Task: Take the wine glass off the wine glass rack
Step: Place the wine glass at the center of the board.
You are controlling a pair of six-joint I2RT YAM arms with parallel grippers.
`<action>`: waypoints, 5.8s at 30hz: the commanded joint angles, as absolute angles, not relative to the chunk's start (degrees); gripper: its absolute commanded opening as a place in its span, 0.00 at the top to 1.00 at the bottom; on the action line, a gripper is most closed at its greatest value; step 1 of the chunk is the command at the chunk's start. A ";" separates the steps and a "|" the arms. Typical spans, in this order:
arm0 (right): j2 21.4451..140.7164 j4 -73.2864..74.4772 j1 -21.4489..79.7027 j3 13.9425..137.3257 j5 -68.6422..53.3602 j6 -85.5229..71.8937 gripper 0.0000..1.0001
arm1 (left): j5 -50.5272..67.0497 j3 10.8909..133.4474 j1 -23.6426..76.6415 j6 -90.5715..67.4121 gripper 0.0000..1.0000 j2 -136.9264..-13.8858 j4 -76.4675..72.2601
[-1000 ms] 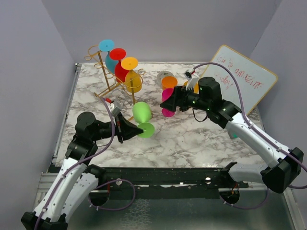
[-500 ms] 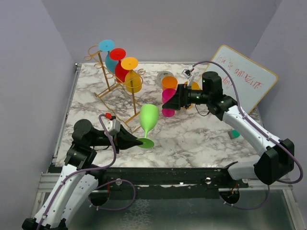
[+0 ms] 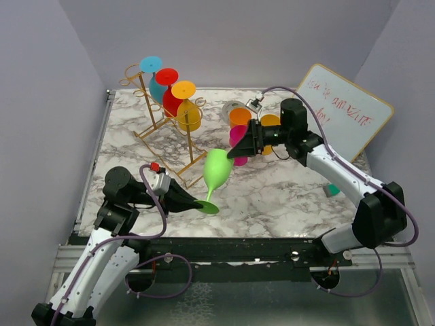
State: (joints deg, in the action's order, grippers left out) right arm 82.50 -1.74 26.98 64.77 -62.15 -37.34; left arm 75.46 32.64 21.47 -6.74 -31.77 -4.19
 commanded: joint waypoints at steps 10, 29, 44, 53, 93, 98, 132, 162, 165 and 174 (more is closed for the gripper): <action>85.62 -28.73 28.51 61.28 -79.17 -58.14 0.45 | 79.69 32.23 21.60 -1.93 1.00 -33.25 -6.24; 85.53 -28.25 29.27 61.79 -81.16 -57.84 0.90 | 78.99 32.72 21.62 -0.35 1.00 -34.98 -6.17; 83.91 -24.33 29.27 62.09 -81.46 -54.21 0.99 | 74.53 32.44 21.62 -3.03 0.93 -34.05 -5.65; 82.50 -16.70 29.27 62.80 -80.24 -47.99 0.99 | 68.26 32.33 21.62 -3.16 0.47 -31.91 -2.73; 78.98 43.56 40.85 73.97 -10.43 -18.37 0.99 | 18.26 41.28 21.62 -18.46 0.01 -36.58 16.76; 74.46 44.05 40.84 68.37 0.40 -19.56 0.99 | 18.80 40.05 21.62 -19.50 0.01 -34.99 14.47; 89.06 34.61 33.91 78.11 14.38 -12.07 0.99 | 15.84 42.67 21.62 -17.28 0.01 -33.55 19.78; 93.24 36.51 31.03 81.25 8.60 -10.68 0.88 | 19.86 41.37 21.62 -16.81 0.01 -30.57 19.39; 93.00 36.45 31.03 81.31 7.93 -9.93 0.82 | 19.92 41.40 21.62 -17.04 0.01 -30.75 19.51; 92.43 38.27 31.03 83.28 5.93 -9.93 0.66 | 21.11 41.66 21.62 -17.14 0.01 -31.60 19.51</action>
State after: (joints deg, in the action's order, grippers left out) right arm 93.01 36.47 31.27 80.99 8.88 -10.20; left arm 18.92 41.45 21.61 -16.93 -31.42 19.42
